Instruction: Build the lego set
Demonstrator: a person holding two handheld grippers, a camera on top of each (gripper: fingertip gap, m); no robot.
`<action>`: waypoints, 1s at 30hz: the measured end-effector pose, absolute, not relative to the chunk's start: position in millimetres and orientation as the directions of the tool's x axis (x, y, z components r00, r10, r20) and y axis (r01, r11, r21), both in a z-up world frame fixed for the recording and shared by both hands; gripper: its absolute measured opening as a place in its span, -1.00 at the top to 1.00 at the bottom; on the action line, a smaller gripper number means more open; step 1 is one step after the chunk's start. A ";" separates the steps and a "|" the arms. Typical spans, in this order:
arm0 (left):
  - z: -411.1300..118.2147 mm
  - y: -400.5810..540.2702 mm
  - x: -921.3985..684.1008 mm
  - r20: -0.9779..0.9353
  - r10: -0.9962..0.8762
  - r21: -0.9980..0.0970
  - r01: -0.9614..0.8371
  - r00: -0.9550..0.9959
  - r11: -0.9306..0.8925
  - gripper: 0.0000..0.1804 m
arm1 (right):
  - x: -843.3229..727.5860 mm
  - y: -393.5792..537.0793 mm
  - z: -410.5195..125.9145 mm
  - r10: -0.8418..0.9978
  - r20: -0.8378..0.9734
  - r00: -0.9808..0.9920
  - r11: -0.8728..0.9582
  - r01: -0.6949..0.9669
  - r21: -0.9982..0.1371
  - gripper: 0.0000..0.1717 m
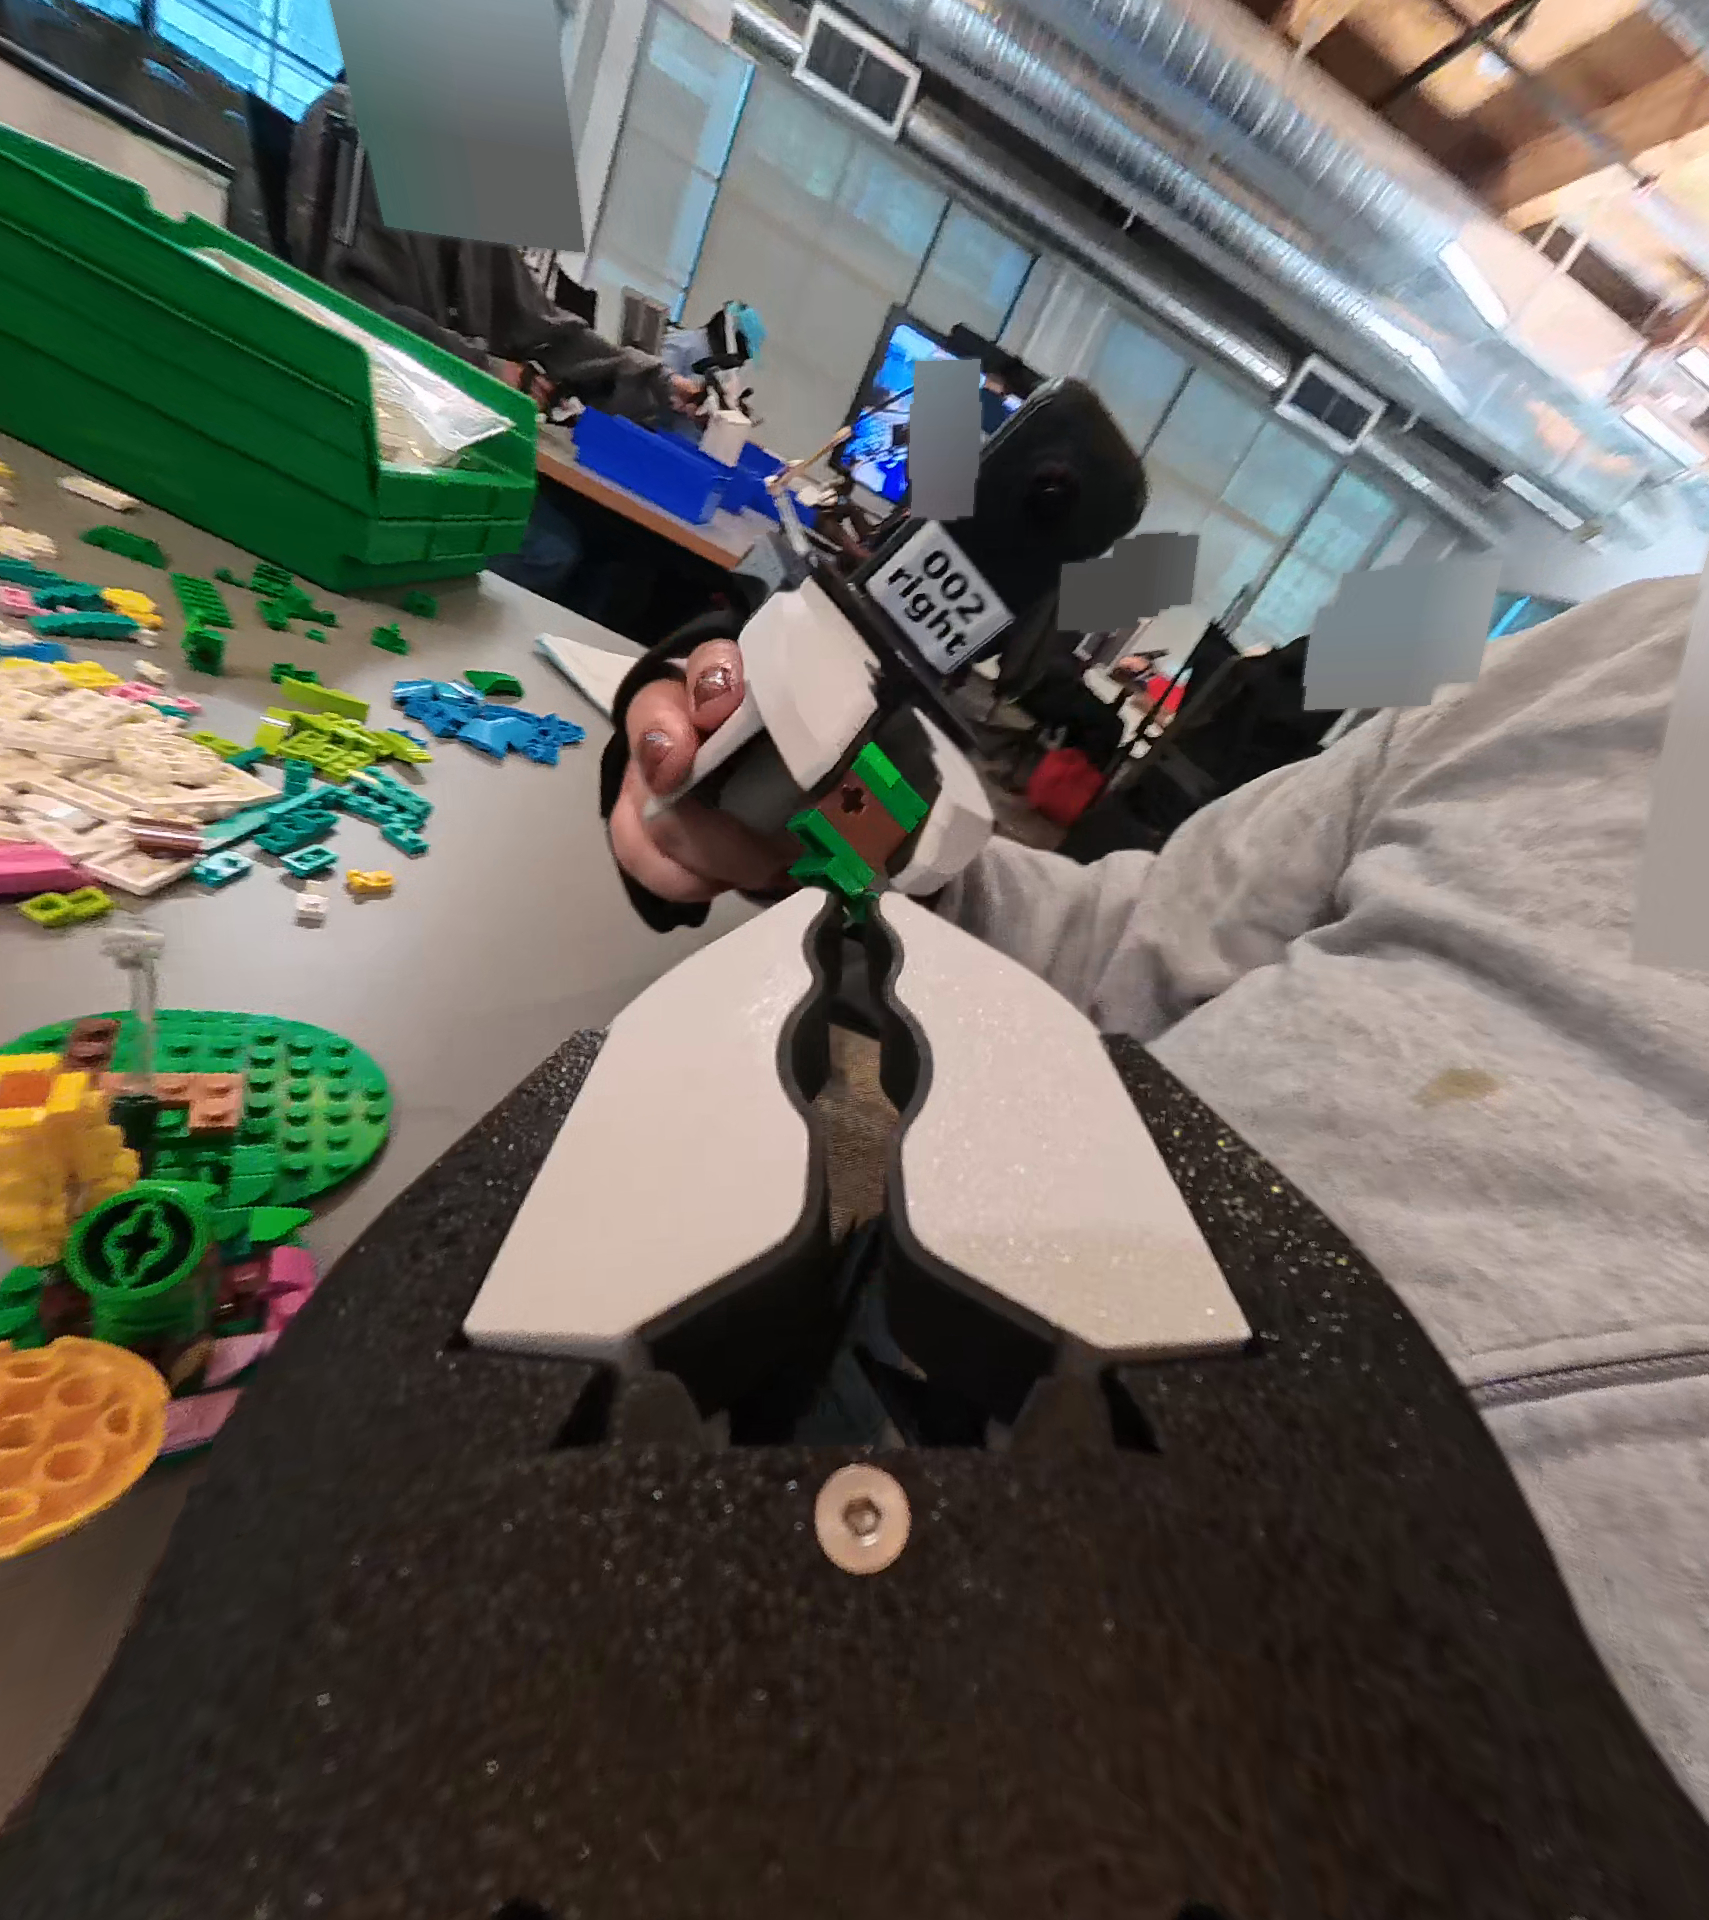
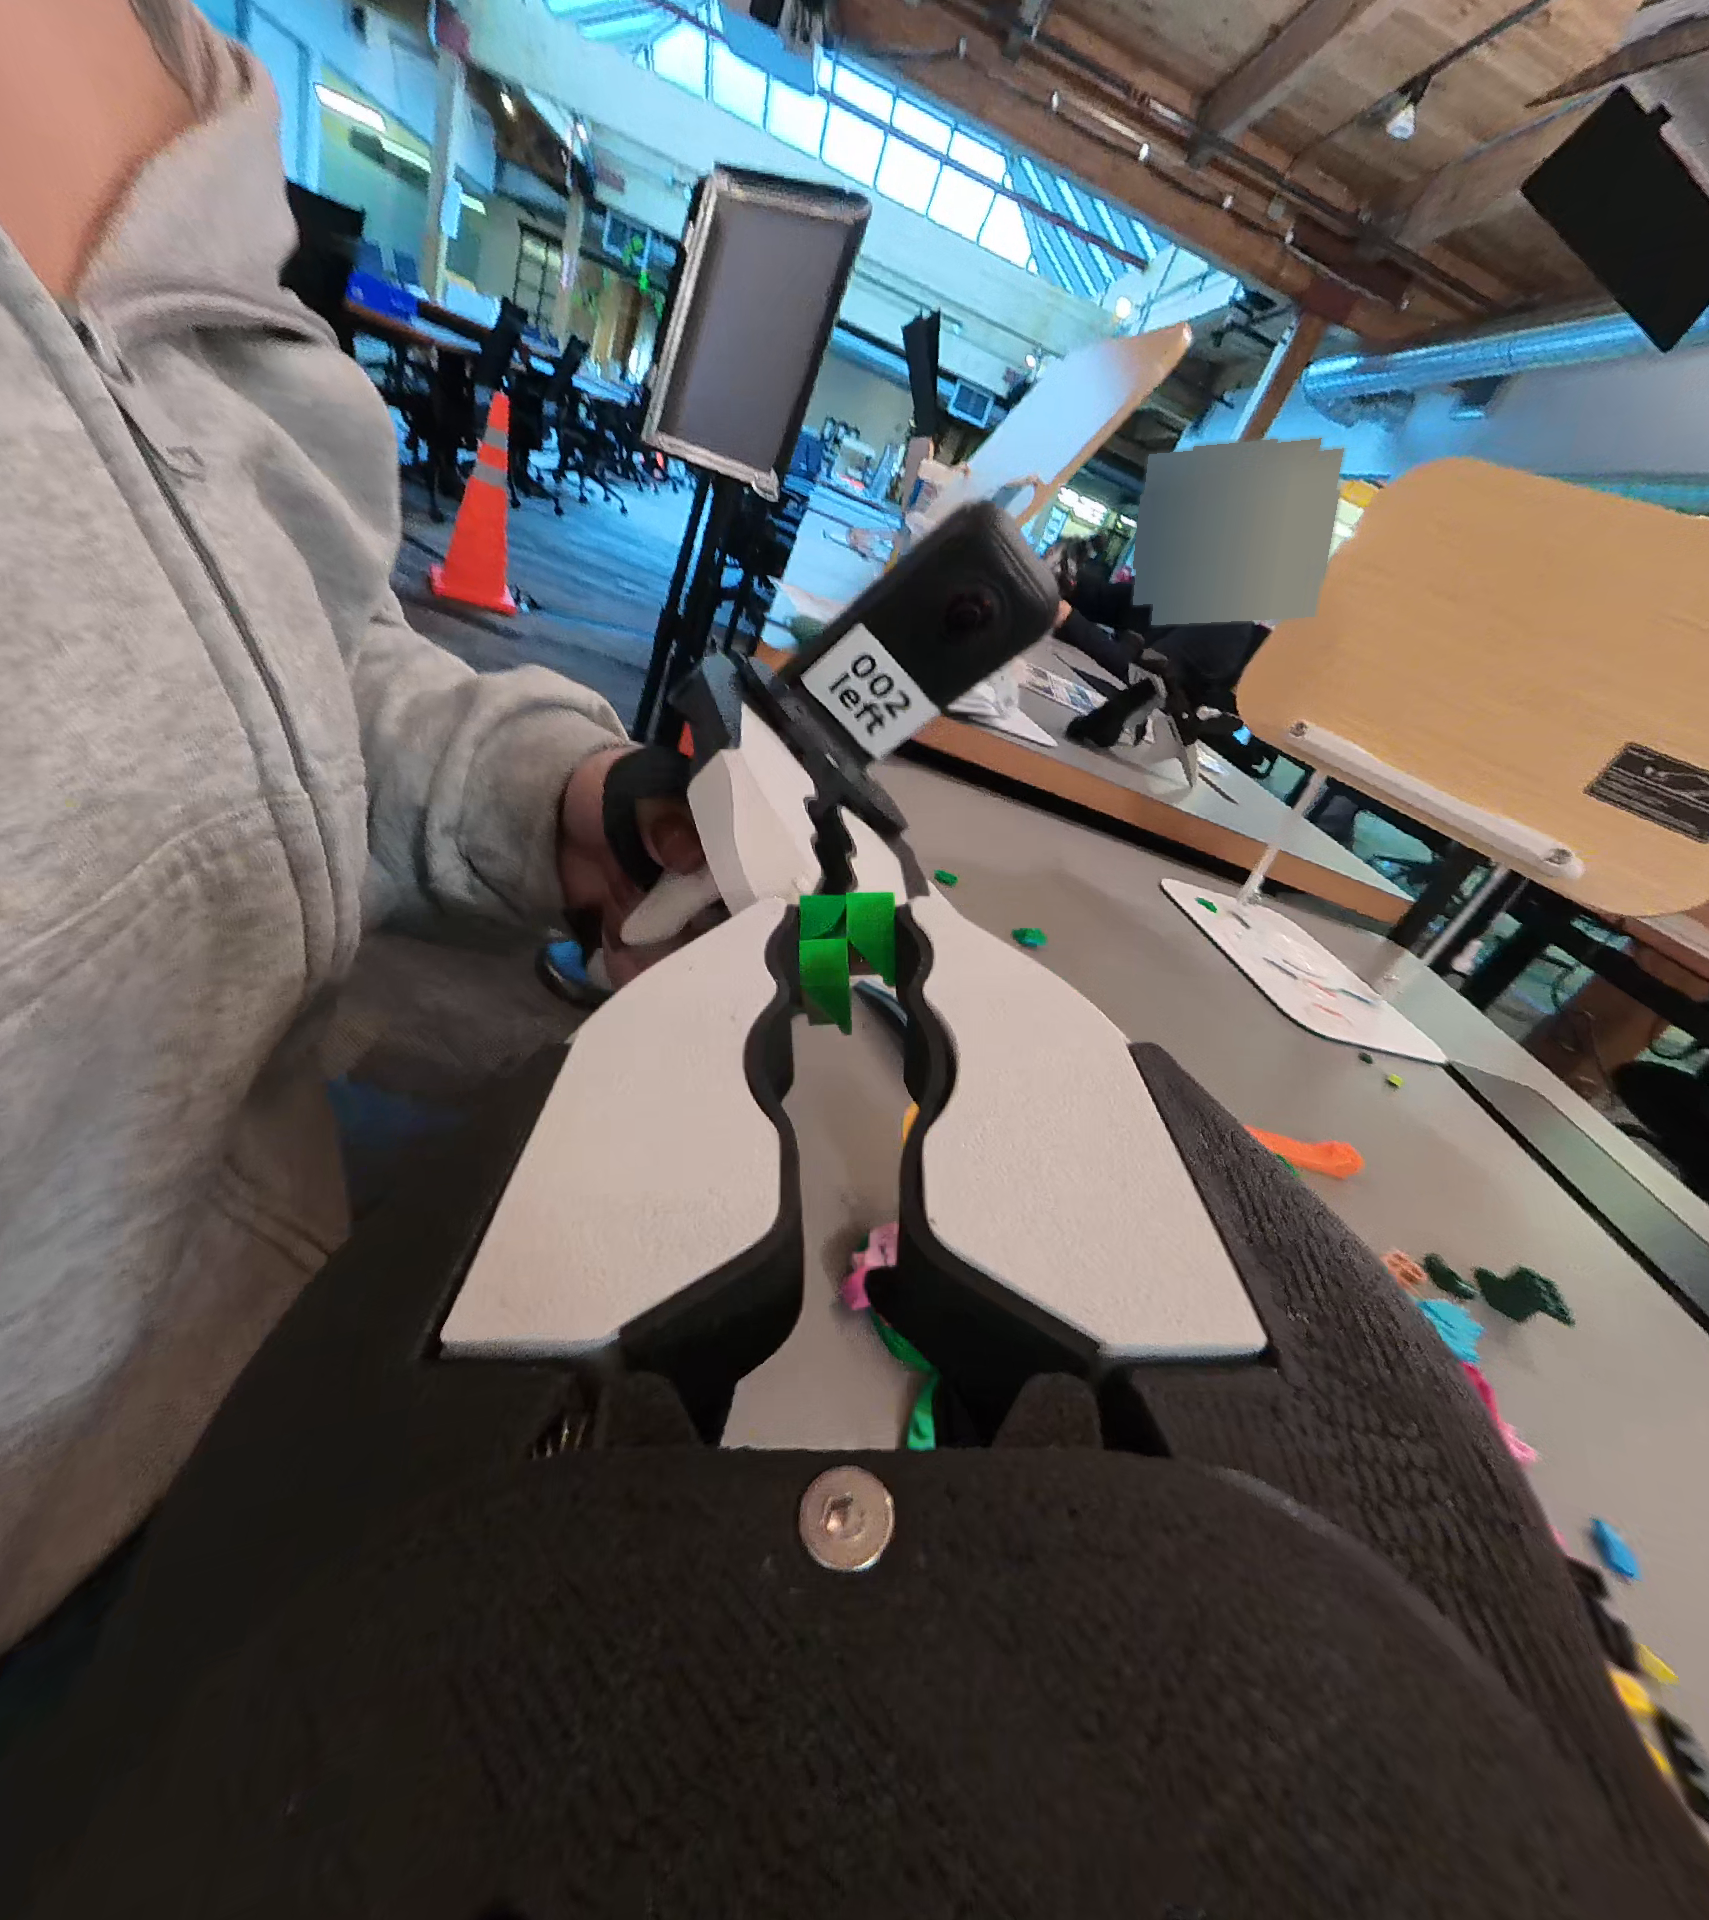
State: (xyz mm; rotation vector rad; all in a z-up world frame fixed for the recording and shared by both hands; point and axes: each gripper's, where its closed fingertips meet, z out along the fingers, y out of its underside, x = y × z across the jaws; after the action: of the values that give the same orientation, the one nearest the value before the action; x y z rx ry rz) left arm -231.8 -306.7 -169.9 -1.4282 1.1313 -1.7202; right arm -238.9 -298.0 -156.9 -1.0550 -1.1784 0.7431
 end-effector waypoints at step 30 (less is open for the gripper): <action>-172.3 -250.3 -249.6 -0.548 -0.707 -0.836 -0.270 0.448 0.477 0.73 | -259.0 -242.1 -166.7 0.612 -0.786 0.085 -0.670 -0.472 -0.573 0.83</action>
State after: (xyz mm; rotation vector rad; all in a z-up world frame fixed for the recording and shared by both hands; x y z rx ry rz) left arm -249.6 -250.3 -172.3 -1.0850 1.1181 -0.3491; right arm -259.0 -242.1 -166.7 -1.5593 -0.1440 1.7038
